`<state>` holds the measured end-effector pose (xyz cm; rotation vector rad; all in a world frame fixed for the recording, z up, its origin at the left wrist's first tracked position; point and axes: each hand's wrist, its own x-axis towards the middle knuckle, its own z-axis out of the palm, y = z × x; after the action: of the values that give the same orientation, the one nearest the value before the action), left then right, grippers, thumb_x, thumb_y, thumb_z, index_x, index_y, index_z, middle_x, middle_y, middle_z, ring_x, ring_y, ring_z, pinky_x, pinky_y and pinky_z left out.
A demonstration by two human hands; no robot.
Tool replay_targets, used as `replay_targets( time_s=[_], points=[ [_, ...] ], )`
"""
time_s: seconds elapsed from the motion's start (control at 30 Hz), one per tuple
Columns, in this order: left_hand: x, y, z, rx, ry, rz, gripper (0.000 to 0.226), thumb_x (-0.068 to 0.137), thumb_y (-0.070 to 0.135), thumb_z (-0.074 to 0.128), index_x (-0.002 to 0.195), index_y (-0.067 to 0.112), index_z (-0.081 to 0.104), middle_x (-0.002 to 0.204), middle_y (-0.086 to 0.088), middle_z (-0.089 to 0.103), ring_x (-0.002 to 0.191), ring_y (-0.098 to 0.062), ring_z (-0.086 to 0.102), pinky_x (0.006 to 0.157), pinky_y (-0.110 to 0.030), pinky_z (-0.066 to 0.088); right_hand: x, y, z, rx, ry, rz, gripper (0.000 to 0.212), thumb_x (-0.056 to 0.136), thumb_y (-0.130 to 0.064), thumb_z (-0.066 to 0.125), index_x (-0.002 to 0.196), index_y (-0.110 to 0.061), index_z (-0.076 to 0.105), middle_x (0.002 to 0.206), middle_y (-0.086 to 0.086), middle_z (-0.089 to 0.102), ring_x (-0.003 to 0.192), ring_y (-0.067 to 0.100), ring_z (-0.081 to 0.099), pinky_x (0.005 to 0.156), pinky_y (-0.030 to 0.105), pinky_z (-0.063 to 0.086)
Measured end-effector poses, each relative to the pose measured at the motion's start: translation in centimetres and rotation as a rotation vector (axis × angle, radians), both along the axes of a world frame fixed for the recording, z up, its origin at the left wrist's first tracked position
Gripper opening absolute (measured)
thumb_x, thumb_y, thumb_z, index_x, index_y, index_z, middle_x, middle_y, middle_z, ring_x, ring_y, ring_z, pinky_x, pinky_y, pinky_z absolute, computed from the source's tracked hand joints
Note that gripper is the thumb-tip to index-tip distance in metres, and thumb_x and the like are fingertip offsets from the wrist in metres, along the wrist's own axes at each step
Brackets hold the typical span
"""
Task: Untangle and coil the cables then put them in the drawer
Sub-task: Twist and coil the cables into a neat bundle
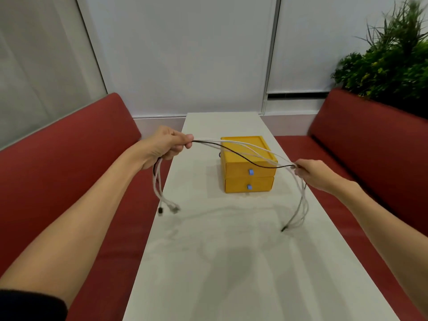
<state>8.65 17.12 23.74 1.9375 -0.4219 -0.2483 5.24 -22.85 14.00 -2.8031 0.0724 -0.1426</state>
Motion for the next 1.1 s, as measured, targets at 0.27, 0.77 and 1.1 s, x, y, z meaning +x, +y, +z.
replay_targets(
  time_s=[0.27, 0.77, 1.1],
  points=[
    [-0.6, -7.4, 1.9, 0.148, -0.108, -0.168, 0.031, 0.094, 0.026, 0.061, 0.067, 0.009, 0.062, 0.040, 0.011, 0.036, 0.038, -0.005, 0.023, 0.041, -0.017, 0.019, -1.1, 12.7, 9.6, 0.154, -0.149, 0.422, 0.073, 0.088, -0.038, 0.064, 0.147, -0.017, 0.028, 0.130, -0.001, 0.055, 0.127, 0.014, 0.048, 0.096, 0.020, 0.034],
    [-1.7, -5.7, 1.5, 0.099, -0.079, -0.260, 0.028, 0.093, 0.024, 0.061, 0.074, 0.005, 0.067, 0.048, 0.006, 0.033, 0.045, -0.009, 0.022, 0.043, -0.019, 0.018, -1.4, 12.9, 9.8, -0.099, -0.141, 0.618, 0.058, 0.098, -0.030, 0.043, 0.150, -0.013, 0.022, 0.110, -0.002, 0.064, 0.094, 0.013, 0.055, 0.085, 0.020, 0.036],
    [-1.9, -1.0, 1.1, 0.115, -0.040, -0.196, 0.028, 0.097, 0.031, 0.053, 0.076, 0.012, 0.057, 0.051, 0.008, 0.033, 0.045, -0.008, 0.019, 0.044, -0.018, 0.017, 0.0, 6.8, 8.9, -0.224, -0.521, 0.618, 0.017, 0.098, -0.011, 0.045, 0.092, 0.000, 0.056, 0.076, 0.006, 0.060, 0.064, 0.014, 0.050, 0.060, 0.016, 0.033]
  ],
)
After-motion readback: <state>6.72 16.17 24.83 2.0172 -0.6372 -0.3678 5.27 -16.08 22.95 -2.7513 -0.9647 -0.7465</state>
